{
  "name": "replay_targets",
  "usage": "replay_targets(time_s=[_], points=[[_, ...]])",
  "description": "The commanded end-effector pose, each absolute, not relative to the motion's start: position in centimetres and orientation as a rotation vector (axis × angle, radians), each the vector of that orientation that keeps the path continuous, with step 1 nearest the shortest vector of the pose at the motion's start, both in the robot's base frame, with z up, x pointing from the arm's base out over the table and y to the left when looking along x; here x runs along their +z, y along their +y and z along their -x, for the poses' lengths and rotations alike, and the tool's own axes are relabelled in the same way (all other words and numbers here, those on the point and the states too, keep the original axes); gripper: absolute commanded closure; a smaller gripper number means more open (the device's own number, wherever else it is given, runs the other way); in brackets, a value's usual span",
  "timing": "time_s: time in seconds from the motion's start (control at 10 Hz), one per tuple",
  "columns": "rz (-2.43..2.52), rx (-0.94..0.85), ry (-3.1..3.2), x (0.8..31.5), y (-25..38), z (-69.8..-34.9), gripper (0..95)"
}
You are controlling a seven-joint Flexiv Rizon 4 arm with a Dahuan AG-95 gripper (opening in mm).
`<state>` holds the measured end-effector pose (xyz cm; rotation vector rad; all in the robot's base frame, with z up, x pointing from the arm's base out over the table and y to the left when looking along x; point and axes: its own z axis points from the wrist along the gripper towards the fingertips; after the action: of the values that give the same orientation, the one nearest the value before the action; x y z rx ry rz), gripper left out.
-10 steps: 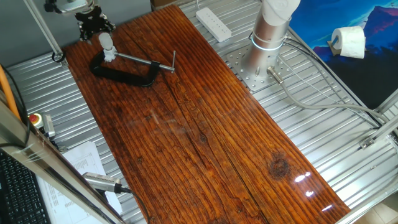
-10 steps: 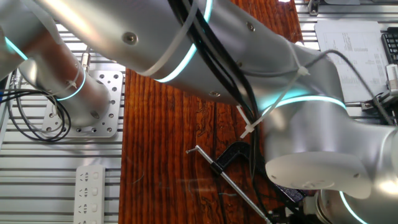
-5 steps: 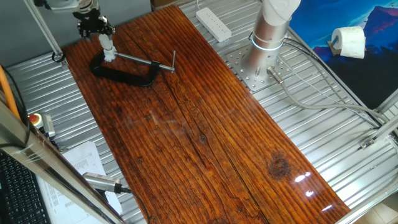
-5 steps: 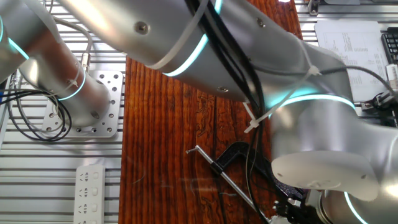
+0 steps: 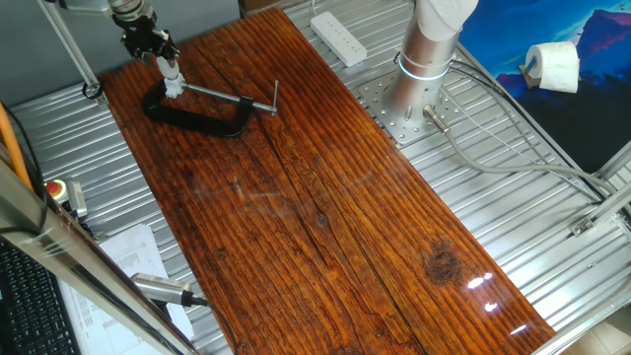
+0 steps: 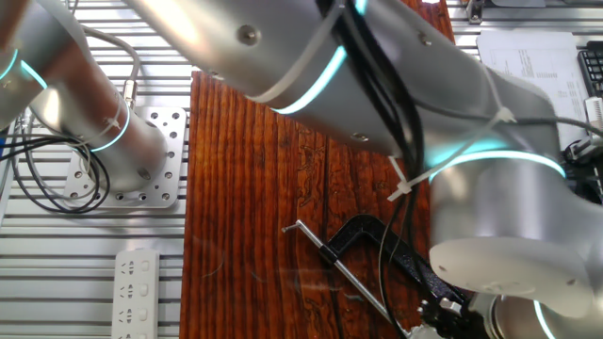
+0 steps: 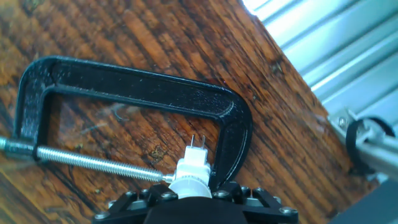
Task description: Take out the light bulb by rotating it
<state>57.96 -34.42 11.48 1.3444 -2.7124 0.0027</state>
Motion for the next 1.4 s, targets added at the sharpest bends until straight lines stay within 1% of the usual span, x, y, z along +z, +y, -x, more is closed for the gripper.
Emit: replay_targets(time_s=[0.1, 0.4, 0.9, 1.0, 1.3, 1.4], points=[[-1.316, -0.027, -2.719, 11.43, -34.46, -57.56, 38.0], [-1.306, -0.028, -2.726, 11.2, -34.81, -56.74, 38.0], [-1.314, -0.027, -2.72, 11.34, -35.08, -56.72, 38.0], [-1.312, -0.026, -2.722, 11.35, -35.11, -56.71, 57.0], [-1.298, -0.033, -2.721, 11.36, -35.11, -56.71, 57.0], [-1.299, -0.029, -2.72, 11.35, -35.12, -56.68, 76.0]])
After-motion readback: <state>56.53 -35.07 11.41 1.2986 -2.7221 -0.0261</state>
